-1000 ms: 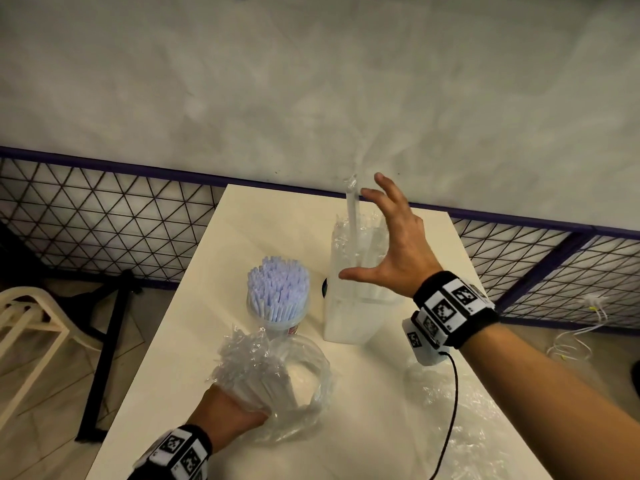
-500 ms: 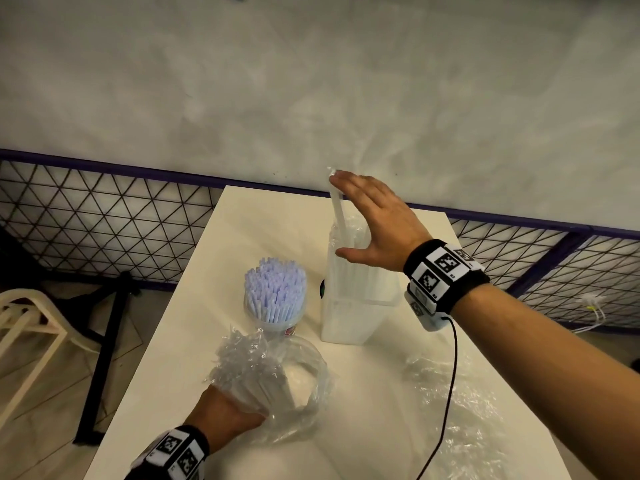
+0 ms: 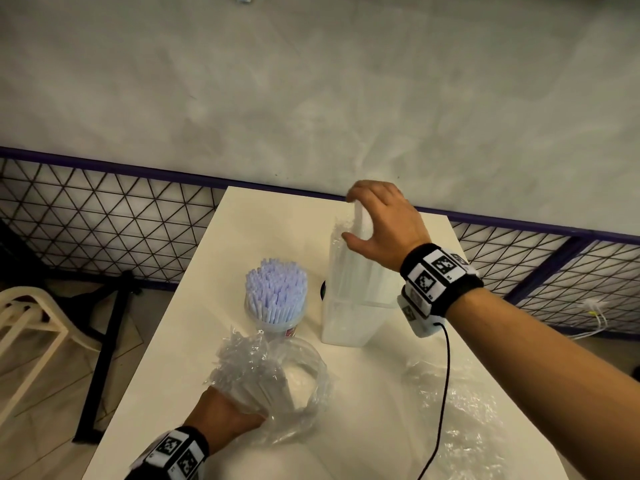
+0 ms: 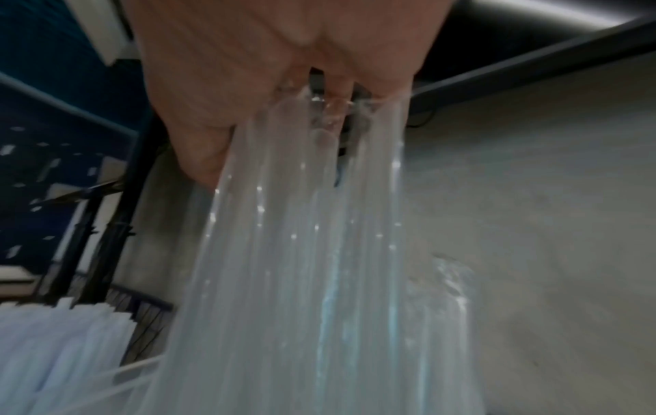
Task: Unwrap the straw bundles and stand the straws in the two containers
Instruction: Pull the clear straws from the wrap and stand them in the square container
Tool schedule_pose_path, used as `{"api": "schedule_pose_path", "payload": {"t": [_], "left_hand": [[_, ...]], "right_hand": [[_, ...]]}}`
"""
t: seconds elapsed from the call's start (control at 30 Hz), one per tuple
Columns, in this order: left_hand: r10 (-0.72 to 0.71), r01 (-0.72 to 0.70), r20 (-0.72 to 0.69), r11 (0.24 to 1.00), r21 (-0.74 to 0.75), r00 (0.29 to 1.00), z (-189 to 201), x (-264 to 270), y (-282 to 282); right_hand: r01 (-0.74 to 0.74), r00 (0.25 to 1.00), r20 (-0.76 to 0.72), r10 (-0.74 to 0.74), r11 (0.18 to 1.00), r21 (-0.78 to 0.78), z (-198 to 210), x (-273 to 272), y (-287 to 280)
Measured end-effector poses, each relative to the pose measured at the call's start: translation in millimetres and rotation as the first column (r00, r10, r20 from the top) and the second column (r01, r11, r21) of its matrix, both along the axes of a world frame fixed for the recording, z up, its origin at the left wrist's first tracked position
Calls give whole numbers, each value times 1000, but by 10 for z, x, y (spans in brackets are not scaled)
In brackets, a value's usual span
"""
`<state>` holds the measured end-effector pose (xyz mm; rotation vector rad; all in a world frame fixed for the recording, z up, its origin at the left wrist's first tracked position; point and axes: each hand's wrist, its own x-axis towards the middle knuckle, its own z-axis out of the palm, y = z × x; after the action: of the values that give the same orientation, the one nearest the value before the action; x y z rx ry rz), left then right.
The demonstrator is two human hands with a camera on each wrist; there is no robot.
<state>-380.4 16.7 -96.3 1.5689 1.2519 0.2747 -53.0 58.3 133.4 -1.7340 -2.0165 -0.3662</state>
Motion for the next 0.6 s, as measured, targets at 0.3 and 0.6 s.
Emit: {"api": "schedule_pose_path", "payload": {"t": [0.3, 0.6], "left_hand": [[19, -19, 3, 1000, 14, 1000, 52, 33, -30], [29, -29, -13, 1000, -7, 1000, 73, 35, -38]], "right_hand": [[103, 994, 67, -85, 928, -358, -674, 149, -547], [143, 982, -86, -167, 961, -237, -713, 124, -695]]}}
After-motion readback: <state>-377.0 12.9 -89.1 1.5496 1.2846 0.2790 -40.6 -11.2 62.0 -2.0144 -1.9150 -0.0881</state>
